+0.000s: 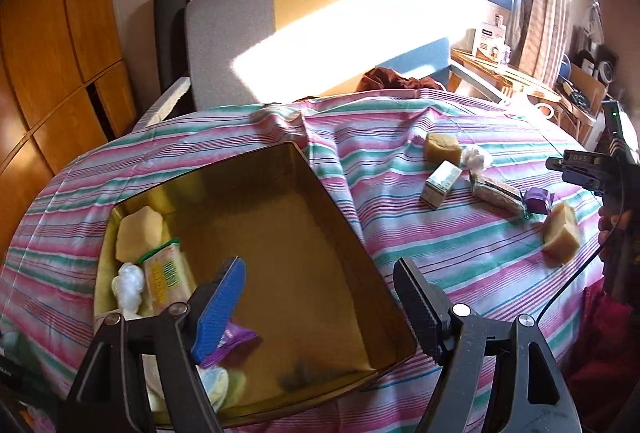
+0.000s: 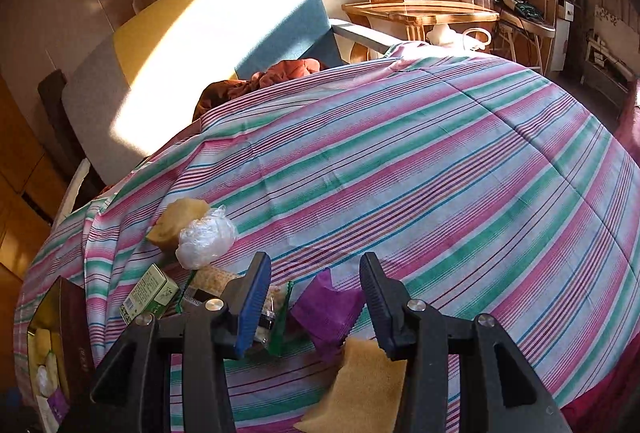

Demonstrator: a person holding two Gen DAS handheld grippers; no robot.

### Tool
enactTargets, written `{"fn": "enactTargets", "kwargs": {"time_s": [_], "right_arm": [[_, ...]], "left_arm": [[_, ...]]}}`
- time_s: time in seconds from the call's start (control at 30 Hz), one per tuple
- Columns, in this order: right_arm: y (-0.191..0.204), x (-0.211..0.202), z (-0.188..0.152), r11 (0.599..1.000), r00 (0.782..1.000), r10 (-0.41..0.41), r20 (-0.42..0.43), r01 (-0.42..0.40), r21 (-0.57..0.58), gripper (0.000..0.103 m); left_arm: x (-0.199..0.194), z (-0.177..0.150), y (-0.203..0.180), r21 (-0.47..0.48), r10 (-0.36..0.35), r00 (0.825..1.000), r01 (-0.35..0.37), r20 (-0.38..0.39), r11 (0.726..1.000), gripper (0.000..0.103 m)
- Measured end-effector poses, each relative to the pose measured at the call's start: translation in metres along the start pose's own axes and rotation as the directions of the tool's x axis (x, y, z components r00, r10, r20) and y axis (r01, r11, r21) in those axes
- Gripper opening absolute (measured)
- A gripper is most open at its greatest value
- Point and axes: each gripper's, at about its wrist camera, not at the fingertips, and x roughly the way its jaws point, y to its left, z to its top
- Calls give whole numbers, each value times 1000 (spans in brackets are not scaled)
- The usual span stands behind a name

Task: Organize objects
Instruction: 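Move the left tool to the green medicine box and grasp it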

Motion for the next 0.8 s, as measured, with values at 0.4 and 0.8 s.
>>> {"fn": "enactTargets", "kwargs": {"time_s": [0.4,0.8], "right_arm": [[-3,-7,3,998,998,60,7,-61,33,47],[-9,-3,6,989,992,126,-23,-123,79,47]], "left_arm": [[65,51,-84,188,-111,991,123,-75,974,75],[159,84,-133,309,-116,975,172,-192,935,72]]}}
